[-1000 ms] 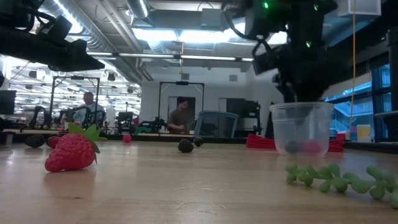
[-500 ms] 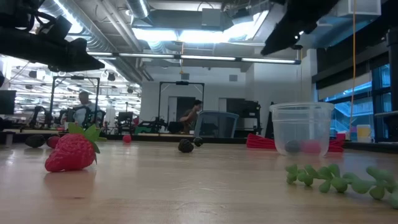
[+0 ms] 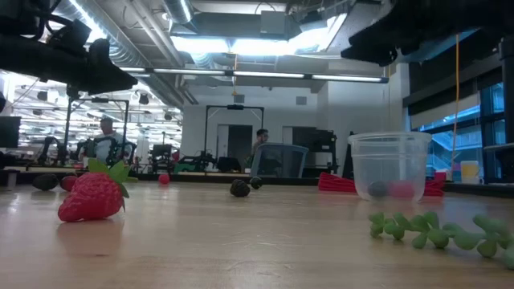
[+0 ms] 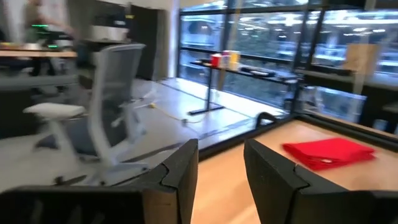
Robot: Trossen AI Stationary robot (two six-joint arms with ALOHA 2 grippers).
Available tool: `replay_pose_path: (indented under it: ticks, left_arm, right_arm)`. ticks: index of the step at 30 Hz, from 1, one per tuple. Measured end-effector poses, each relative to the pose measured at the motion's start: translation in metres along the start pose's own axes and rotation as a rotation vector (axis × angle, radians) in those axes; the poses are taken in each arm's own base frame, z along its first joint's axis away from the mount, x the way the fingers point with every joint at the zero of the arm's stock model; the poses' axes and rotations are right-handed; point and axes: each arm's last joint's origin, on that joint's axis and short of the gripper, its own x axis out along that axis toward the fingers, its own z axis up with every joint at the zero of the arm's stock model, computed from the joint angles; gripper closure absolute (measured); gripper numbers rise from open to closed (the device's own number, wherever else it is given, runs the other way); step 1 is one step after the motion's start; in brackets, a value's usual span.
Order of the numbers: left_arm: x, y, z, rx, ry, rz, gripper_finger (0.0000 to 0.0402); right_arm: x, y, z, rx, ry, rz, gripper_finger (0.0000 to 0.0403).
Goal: Pick and placing Produce into tupperware
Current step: Put the right blackberry into the transparent container
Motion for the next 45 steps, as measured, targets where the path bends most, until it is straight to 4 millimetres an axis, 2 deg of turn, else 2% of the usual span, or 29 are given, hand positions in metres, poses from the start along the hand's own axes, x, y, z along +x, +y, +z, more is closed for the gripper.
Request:
replay_pose_path:
  ticks: [5,13,23,26,30,32,35,38,45]
  left_arm:
    - [0.0,-0.001,0.0,0.024,0.004,-0.042,0.0278]
    - [0.0,-0.005,-0.001,0.02,0.014,-0.164,0.0273]
    - [-0.001,-0.008,0.003,-0.011,-0.005,-0.282,0.0167]
    - [-0.002,-0.01,0.005,-0.099,-0.006,-0.341,0.0155]
    - [-0.003,-0.016,0.013,-0.123,-0.071,-0.532,0.0153]
    - [0.0,-0.02,0.016,-0.095,-0.088,-0.578,0.0154]
    - [0.009,-0.027,0.008,-0.027,-0.01,-0.564,0.0158]
    - [0.02,-0.037,0.012,0.009,0.086,-0.571,0.0159]
    - [0.057,-0.088,0.023,0.222,0.271,-0.663,0.016]
  right_arm:
    - [0.001,0.001,-0.013,-0.007,0.032,0.001,0.0141]
    - [0.001,0.001,-0.014,-0.057,0.03,0.002,0.0141]
    - [0.001,0.001,-0.014,-0.059,0.033,0.002,0.0141]
    - [0.001,0.001,-0.015,-0.059,0.033,0.003,0.0141]
    - [0.001,0.001,-0.015,-0.06,0.033,0.003,0.0141]
    - [0.001,0.001,-0.014,-0.069,0.03,0.002,0.0141]
    - [0.001,0.001,-0.013,-0.078,0.02,0.001,0.0141]
    - [0.001,0.001,-0.012,-0.076,0.011,0.001,0.0141]
    - [0.001,0.0,-0.008,-0.068,-0.032,-0.002,0.0141]
